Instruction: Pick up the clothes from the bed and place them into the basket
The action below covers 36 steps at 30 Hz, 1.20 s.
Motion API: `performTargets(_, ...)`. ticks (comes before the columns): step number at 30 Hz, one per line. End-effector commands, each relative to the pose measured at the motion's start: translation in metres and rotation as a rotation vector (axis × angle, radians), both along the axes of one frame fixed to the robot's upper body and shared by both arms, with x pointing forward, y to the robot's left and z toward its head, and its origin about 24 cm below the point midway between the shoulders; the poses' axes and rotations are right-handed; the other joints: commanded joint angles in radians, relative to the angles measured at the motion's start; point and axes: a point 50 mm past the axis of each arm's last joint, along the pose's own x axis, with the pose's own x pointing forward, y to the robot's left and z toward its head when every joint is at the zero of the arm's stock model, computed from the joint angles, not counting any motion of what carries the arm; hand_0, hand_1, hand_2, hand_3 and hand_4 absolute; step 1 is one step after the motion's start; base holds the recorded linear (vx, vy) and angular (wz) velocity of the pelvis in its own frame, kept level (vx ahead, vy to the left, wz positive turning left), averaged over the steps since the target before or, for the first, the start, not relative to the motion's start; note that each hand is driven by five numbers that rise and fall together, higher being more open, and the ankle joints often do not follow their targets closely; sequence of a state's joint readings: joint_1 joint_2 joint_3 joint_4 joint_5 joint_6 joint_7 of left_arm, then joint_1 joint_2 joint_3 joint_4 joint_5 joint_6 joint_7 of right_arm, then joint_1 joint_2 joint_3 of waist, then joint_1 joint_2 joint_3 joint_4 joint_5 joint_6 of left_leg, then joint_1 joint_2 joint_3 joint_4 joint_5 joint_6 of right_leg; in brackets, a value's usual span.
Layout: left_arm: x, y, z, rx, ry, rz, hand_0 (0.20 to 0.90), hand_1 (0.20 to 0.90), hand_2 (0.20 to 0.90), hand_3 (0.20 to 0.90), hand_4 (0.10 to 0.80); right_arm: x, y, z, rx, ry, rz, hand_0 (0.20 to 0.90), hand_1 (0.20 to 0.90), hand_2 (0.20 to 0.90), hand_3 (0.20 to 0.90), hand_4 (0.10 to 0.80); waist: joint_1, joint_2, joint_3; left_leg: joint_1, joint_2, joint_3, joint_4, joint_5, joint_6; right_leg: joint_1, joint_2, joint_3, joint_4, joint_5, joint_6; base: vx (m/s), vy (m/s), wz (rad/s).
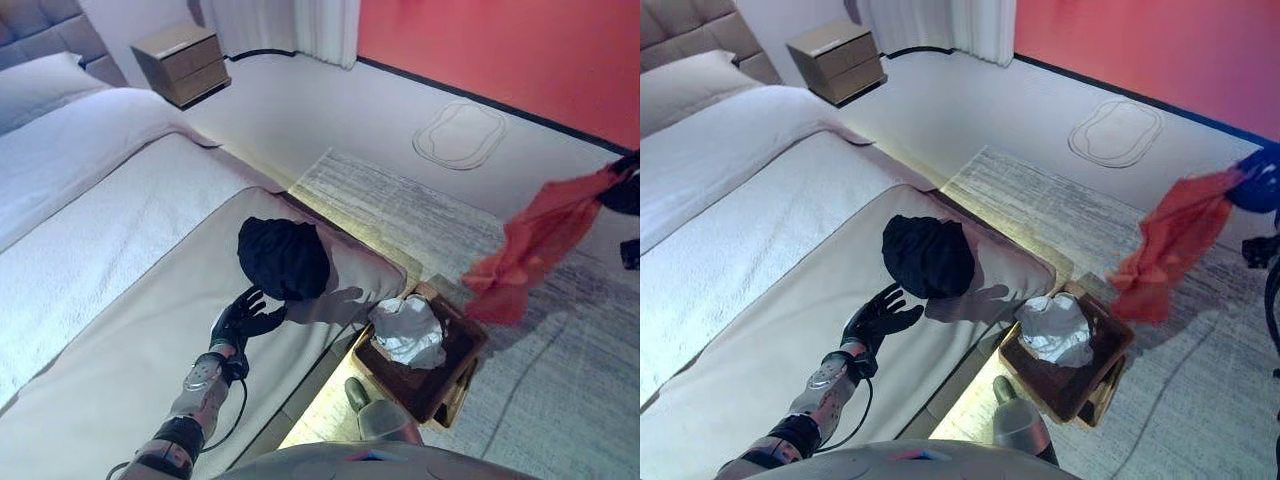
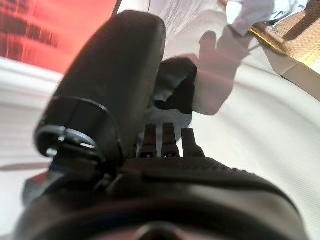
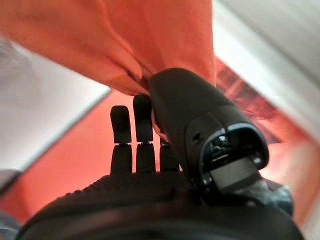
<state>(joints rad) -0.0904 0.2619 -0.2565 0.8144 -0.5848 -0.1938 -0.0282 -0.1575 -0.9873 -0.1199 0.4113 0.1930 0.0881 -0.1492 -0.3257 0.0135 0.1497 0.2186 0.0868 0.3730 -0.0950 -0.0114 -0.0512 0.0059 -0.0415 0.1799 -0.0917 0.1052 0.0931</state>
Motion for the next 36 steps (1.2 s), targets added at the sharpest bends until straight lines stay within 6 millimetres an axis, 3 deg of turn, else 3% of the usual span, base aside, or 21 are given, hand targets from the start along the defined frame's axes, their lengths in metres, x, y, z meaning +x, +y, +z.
performTargets(1,0.023,0.018,0.02,0.078,-0.105,0.007,0.9,0.9,0.9,0.9,0.8,0.008,0.007,0.036,-0.049,-0.188,0.093,0.3,0.3,0.3,0.2,0.1,0.028,-0.05,-0.075,0.011,0.003,-0.037,0.022,-0.11,0.032,0.016,0.009,-0.006,0.043,-0.057,0.021,0.016,-0.023,-0.04)
performTargets(5,0.022,0.014,0.019,0.079,-0.1,-0.006,0.9,0.9,0.9,0.9,0.8,0.002,0.007,-0.001,0.012,-0.082,0.099,0.3,0.3,0.3,0.2,0.1,0.029,-0.047,-0.073,0.008,0.005,-0.026,0.026,-0.109,0.031,0.006,0.01,-0.008,0.045,-0.051,0.022,-0.002,-0.037,-0.02)
performTargets(16,0.022,0.005,0.017,0.074,-0.096,-0.049,0.9,0.9,0.9,0.9,0.8,0.005,0.018,-0.051,0.097,0.046,0.098,0.3,0.3,0.3,0.2,0.1,0.052,-0.031,-0.052,-0.005,0.001,-0.032,0.034,-0.107,0.029,-0.008,0.004,-0.036,0.05,-0.048,0.02,-0.011,-0.009,0.0)
performTargets(23,0.022,0.006,0.017,0.076,-0.097,-0.043,0.9,0.9,0.9,0.9,0.8,0.005,0.029,-0.064,0.117,0.051,0.12,0.3,0.3,0.3,0.2,0.1,0.063,-0.024,-0.046,-0.012,-0.002,-0.047,0.027,-0.101,0.028,-0.01,0.0,-0.046,0.049,-0.048,0.022,-0.006,-0.004,0.03)
performTargets(34,0.018,0.005,0.015,0.071,-0.093,-0.042,0.9,0.9,0.9,0.9,0.8,0.012,0.056,-0.065,0.12,0.034,0.223,0.3,0.3,0.3,0.2,0.1,0.071,-0.025,-0.043,-0.02,-0.005,-0.058,0.021,-0.094,0.028,-0.015,-0.003,-0.047,0.046,-0.044,0.023,-0.004,-0.001,0.04)
performTargets(36,0.017,0.006,0.014,0.068,-0.094,-0.04,0.9,0.9,0.9,0.9,0.8,0.014,0.058,-0.056,0.101,-0.013,0.237,0.3,0.3,0.3,0.2,0.1,0.07,-0.025,-0.038,-0.014,-0.005,-0.061,0.024,-0.098,0.03,-0.008,-0.004,-0.047,0.046,-0.047,0.022,0.0,0.0,0.0)
